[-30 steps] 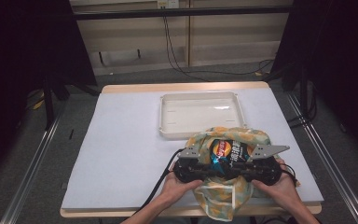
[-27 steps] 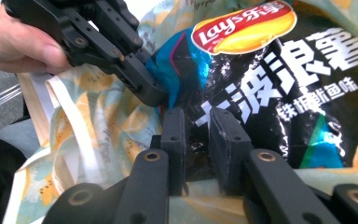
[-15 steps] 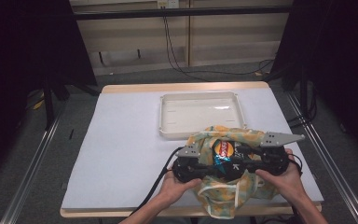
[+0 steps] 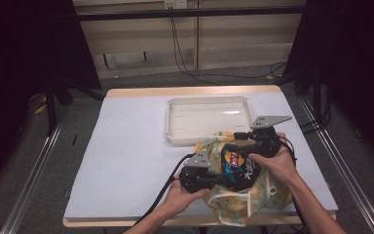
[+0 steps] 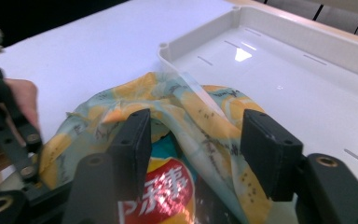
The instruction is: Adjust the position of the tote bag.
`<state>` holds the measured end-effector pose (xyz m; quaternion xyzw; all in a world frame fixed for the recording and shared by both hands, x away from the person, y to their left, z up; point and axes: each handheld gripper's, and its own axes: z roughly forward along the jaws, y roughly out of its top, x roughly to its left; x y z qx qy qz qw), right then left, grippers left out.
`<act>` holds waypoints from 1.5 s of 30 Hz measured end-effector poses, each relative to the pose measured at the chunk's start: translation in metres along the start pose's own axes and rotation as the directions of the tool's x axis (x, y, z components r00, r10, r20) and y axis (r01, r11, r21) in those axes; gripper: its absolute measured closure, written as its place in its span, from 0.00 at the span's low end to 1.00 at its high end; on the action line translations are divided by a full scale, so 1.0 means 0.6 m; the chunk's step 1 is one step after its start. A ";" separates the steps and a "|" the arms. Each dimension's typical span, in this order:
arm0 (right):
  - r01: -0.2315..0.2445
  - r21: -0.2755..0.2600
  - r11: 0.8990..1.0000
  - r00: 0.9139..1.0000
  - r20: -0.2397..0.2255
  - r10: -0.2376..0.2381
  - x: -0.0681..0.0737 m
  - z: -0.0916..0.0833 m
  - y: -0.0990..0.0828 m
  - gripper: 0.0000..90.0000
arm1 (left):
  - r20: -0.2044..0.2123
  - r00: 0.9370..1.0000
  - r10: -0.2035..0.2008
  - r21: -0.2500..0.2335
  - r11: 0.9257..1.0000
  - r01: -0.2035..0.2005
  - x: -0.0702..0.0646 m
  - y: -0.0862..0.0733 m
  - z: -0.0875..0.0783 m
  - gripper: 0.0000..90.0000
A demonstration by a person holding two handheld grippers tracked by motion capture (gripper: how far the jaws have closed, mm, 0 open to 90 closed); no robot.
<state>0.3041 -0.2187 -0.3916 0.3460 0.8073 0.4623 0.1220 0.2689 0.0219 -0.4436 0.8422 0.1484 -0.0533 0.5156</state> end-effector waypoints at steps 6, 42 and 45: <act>-0.016 0.057 0.998 1.000 -0.020 0.017 -0.011 0.027 0.013 0.77 | 0.008 1.000 0.018 -0.009 1.000 -0.018 -0.011 0.006 0.000 0.99; -0.006 0.052 0.999 0.999 -0.043 0.008 -0.025 0.067 0.027 0.99 | 0.077 0.993 0.093 -0.036 0.995 -0.091 -0.032 0.025 -0.012 0.99; -0.028 -0.001 1.000 0.997 -0.072 0.028 -0.023 0.045 0.029 0.87 | 0.068 0.995 0.068 -0.041 0.997 -0.065 -0.022 0.021 -0.019 0.98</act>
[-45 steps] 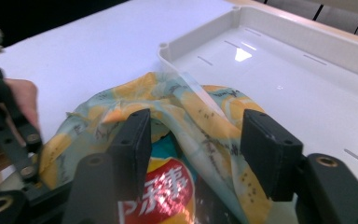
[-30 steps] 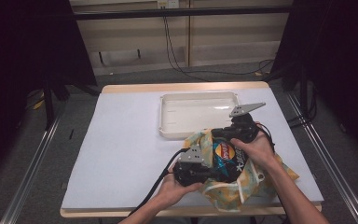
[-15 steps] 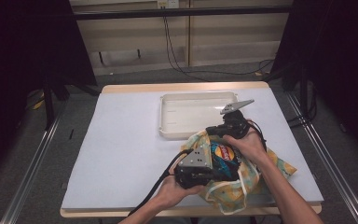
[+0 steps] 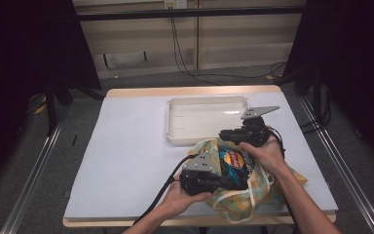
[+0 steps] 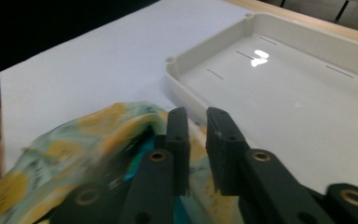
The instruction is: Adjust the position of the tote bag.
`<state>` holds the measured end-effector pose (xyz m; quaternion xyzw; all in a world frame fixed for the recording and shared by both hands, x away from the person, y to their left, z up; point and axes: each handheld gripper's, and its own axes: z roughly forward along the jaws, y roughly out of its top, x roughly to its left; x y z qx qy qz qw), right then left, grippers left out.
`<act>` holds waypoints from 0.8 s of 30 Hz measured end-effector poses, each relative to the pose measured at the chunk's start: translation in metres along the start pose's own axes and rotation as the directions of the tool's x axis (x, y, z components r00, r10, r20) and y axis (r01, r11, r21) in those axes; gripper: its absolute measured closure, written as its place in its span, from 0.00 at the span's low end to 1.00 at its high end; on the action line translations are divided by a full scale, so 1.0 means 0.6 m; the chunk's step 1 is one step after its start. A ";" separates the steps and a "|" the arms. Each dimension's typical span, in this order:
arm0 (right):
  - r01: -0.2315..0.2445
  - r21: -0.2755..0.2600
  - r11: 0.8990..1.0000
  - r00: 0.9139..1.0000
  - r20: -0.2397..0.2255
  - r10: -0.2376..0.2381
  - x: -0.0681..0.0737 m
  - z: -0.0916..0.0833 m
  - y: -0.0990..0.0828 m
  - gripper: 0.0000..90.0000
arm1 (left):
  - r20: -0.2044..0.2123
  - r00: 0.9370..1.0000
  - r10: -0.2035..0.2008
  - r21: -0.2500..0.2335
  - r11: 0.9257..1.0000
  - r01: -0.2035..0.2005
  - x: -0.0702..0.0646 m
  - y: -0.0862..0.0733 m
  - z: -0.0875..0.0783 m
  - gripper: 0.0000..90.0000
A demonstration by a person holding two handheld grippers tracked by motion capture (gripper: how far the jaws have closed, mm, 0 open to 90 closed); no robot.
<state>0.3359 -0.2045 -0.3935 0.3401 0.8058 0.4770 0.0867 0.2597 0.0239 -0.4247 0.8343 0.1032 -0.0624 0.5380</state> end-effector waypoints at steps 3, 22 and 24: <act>0.016 0.009 1.000 1.000 -0.014 -0.016 0.007 -0.011 0.000 0.74 | -0.013 1.000 -0.019 0.015 1.000 0.019 0.008 -0.003 -0.005 0.96; 0.004 0.021 1.000 1.000 0.006 -0.004 0.009 0.006 -0.001 0.67 | -0.068 0.984 -0.167 -0.028 0.986 0.165 0.039 -0.009 0.005 0.67; 0.002 0.020 1.000 1.000 0.004 -0.002 0.009 0.008 -0.001 0.67 | -0.078 0.983 -0.169 -0.028 0.986 0.167 0.040 -0.009 0.006 0.77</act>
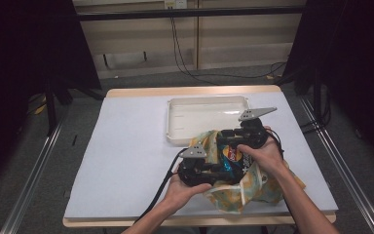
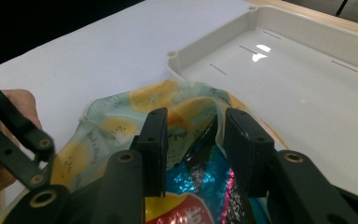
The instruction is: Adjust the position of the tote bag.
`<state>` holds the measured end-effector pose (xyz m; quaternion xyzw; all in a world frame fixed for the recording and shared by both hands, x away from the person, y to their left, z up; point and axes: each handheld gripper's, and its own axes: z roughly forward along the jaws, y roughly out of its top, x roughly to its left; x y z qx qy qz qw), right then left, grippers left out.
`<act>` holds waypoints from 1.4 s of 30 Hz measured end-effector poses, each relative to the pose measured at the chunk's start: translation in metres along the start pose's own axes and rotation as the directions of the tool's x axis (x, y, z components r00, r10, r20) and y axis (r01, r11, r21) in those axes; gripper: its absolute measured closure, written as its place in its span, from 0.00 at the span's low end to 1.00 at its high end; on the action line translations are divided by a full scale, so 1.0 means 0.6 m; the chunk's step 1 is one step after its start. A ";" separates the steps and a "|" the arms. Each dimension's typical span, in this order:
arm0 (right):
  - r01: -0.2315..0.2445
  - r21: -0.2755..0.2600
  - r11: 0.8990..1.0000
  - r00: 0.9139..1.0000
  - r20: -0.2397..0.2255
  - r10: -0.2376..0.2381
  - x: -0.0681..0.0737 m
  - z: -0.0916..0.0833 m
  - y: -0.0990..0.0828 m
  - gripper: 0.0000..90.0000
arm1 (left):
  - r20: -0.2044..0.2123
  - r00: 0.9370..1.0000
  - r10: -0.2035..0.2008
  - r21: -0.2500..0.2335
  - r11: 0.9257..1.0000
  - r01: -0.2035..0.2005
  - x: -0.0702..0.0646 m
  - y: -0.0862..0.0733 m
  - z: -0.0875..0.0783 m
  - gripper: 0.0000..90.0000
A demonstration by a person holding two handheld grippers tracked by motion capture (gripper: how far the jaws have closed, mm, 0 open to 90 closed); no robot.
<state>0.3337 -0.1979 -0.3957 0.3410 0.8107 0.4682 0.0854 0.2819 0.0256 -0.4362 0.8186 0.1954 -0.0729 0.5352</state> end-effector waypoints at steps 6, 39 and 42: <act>-0.005 -0.008 1.000 1.000 0.024 0.005 -0.004 0.001 0.001 0.61 | -0.011 1.000 0.003 0.002 1.000 -0.003 0.000 0.001 0.002 0.99; -0.023 -0.083 0.996 0.997 0.076 0.030 -0.010 -0.045 0.000 0.76 | 0.035 0.995 0.092 -0.029 0.995 -0.091 -0.032 0.030 -0.015 1.00; -0.037 -0.103 0.994 0.994 0.097 0.047 -0.010 -0.074 -0.012 0.68 | 0.035 0.995 0.089 -0.040 0.995 -0.087 -0.030 0.034 -0.021 1.00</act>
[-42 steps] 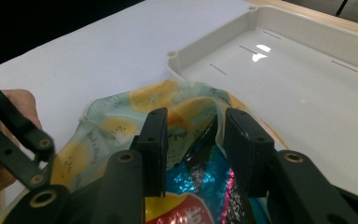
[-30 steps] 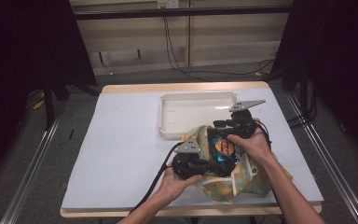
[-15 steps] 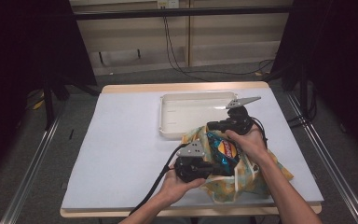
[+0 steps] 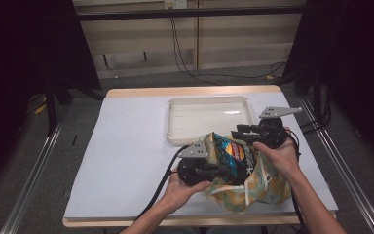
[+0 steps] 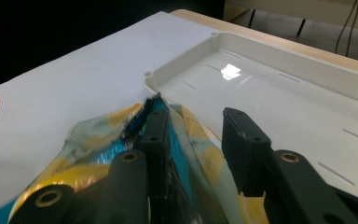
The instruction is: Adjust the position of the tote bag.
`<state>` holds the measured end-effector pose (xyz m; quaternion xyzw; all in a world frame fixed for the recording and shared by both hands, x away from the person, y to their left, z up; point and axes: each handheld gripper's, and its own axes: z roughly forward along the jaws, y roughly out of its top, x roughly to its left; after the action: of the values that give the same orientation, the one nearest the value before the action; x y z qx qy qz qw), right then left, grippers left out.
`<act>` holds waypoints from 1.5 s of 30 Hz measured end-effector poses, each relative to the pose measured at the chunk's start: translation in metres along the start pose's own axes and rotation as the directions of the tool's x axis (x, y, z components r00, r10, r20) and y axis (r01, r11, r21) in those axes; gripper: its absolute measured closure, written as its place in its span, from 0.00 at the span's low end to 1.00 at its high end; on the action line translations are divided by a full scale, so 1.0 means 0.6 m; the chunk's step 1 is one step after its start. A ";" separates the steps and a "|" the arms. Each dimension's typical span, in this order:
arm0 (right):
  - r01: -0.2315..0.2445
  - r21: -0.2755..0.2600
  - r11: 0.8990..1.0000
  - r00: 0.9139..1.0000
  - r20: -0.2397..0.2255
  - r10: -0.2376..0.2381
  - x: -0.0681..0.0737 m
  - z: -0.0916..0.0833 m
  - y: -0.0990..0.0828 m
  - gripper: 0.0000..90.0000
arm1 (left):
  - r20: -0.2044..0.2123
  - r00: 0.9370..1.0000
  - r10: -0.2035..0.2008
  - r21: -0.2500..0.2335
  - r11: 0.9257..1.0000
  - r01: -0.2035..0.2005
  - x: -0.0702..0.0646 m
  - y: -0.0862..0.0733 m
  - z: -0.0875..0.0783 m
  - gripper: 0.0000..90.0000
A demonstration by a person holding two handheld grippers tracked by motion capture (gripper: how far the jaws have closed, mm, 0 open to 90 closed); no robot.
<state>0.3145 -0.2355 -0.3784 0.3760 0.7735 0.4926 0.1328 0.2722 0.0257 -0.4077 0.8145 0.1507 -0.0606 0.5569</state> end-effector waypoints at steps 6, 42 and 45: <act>-0.021 0.011 1.000 0.999 0.049 0.021 -0.005 -0.031 -0.026 0.61 | 0.016 1.000 -0.004 -0.008 1.000 0.004 -0.001 0.005 -0.016 1.00; -0.055 0.133 0.990 0.998 0.022 0.052 0.012 -0.078 -0.164 1.00 | -0.092 0.996 -0.001 -0.190 0.982 -0.017 0.035 0.085 -0.188 0.99; -0.053 0.134 0.990 0.998 0.021 0.051 0.013 -0.076 -0.165 0.99 | -0.099 0.995 -0.008 -0.206 0.978 -0.012 0.041 0.094 -0.197 0.99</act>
<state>0.2385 -0.2831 -0.4408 0.4084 0.7938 0.4391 0.1010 0.3050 0.1204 -0.3204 0.7545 0.1828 -0.0037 0.6303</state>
